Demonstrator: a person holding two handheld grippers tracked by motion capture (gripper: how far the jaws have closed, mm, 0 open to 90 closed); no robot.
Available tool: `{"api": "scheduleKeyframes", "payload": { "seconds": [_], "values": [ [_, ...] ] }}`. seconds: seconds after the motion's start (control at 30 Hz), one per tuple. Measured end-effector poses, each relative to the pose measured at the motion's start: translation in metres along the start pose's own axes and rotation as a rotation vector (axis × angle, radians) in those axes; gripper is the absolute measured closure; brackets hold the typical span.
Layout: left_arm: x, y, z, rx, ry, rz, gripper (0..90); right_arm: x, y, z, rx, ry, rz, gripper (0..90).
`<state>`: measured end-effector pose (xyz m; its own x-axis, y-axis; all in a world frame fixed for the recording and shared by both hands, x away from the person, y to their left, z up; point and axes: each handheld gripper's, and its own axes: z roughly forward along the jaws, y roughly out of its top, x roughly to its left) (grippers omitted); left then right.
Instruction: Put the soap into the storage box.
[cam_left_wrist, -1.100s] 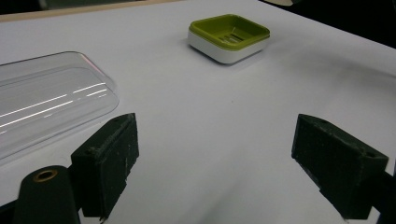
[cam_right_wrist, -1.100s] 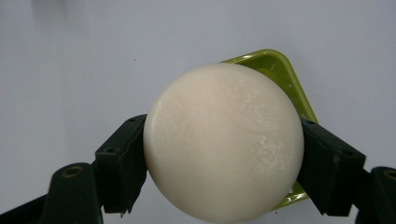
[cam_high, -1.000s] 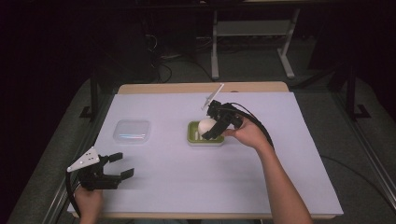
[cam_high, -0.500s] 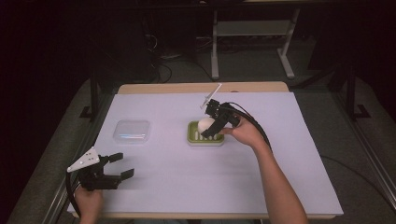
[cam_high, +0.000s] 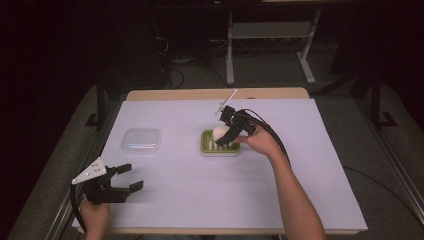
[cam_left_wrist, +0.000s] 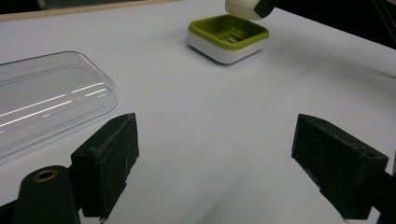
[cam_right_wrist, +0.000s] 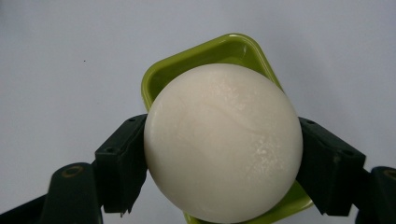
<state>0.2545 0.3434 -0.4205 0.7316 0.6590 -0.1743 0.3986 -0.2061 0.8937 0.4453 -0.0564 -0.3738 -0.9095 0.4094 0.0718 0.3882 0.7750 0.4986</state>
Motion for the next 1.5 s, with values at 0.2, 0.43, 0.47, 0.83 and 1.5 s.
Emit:
{"api": "scheduleKeyframes", "payload": {
  "seconds": [0.2, 0.43, 0.47, 0.83, 1.5],
  "values": [
    [0.001, 0.0, -0.001, 0.004, 0.003, 0.002, 14.5, -0.001, 0.001, 0.006, 0.009, 0.002, 0.008, 23.7],
    [0.001, 0.0, -0.001, 0.005, 0.001, 0.0, 14.5, -0.003, 0.002, 0.013, 0.014, -0.002, 0.019, 23.6],
    [0.001, 0.0, -0.001, 0.005, 0.001, 0.002, 14.5, -0.003, 0.002, 0.013, 0.016, -0.006, 0.02, 23.6],
    [0.0, 0.0, -0.001, 0.003, 0.004, 0.003, 14.5, -0.008, 0.0, 0.02, 0.04, -0.009, 0.04, 23.6],
    [0.0, 0.0, -0.001, 0.002, 0.003, 0.006, 14.5, -0.007, 0.0, 0.027, 0.059, -0.005, 0.05, 23.5]
  ]
}}
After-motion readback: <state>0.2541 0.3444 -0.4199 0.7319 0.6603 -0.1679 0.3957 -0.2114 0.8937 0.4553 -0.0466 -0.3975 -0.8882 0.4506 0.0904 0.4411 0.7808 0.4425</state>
